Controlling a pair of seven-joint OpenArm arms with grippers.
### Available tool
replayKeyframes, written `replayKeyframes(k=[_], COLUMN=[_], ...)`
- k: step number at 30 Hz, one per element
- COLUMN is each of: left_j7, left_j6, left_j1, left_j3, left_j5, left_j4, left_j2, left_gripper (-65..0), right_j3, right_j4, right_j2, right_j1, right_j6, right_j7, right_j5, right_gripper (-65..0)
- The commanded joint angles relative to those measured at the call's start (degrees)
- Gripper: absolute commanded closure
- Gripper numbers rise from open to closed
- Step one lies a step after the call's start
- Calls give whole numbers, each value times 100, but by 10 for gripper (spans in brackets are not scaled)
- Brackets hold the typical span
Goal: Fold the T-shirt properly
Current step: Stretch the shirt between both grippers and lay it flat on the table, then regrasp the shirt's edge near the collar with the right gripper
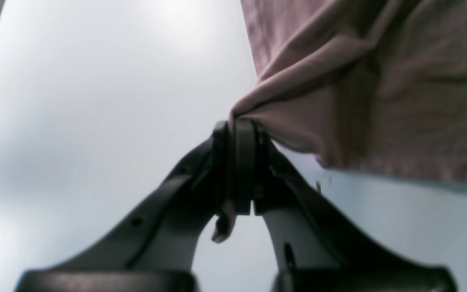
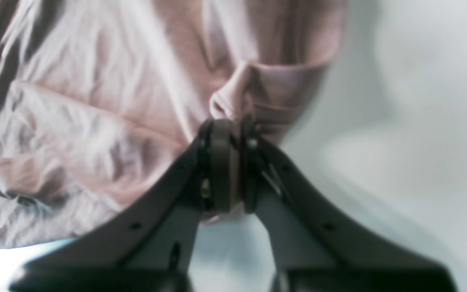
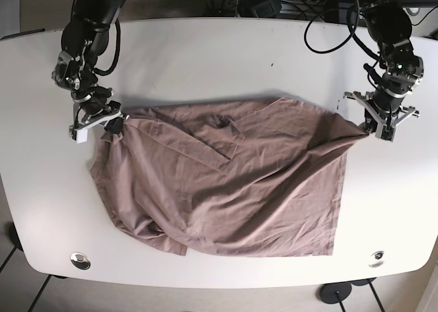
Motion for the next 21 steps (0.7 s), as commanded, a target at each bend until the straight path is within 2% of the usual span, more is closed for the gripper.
replayKeyframes(k=[1, 4, 7, 10, 12, 15, 16, 19, 21], left_j7=[-156, -156, -156, -156, -156, -156, -156, -156, -156], left_j6=[33, -3, -521, -908, -948, -948, -948, -948, -948], left_j1=[303, 743, 971, 1130, 1156, 1165, 1165, 1165, 1165], left_j3=[-287, -771, -1421, -1940, -2177, -2248, -2248, -2239, -2230], left_j5=[-60, -77, -51, -42, -42, -42, -42, -42, -34], left_j4=[301, 389, 380, 345, 354, 345, 345, 345, 345], left_j2=[-95, -95, -95, -7, 55, 63, 63, 72, 72], left_gripper=[0, 0, 0, 0, 0, 0, 0, 0, 0], right_j3=[3, -15, -24, -32, -32, -32, -32, -15, -24], right_j4=[496, 935, 1225, 1384, 1375, 1410, 1498, 1867, 2122], right_j2=[61, 88, 105, 272, 422, 483, 492, 492, 474], right_j1=[-257, -741, -1110, -1435, -1567, -1778, -1866, -2094, -2182], right_j6=[62, 62, 71, 71, 71, 79, 79, 115, 352], right_j7=[92, 83, 74, 13, -163, -277, -277, -269, -269], right_j5=[400, 734, 875, 1086, 1253, 1402, 1473, 1578, 1569], right_gripper=[-19, -19, -19, -19, -21, -24, -40, -171, -252])
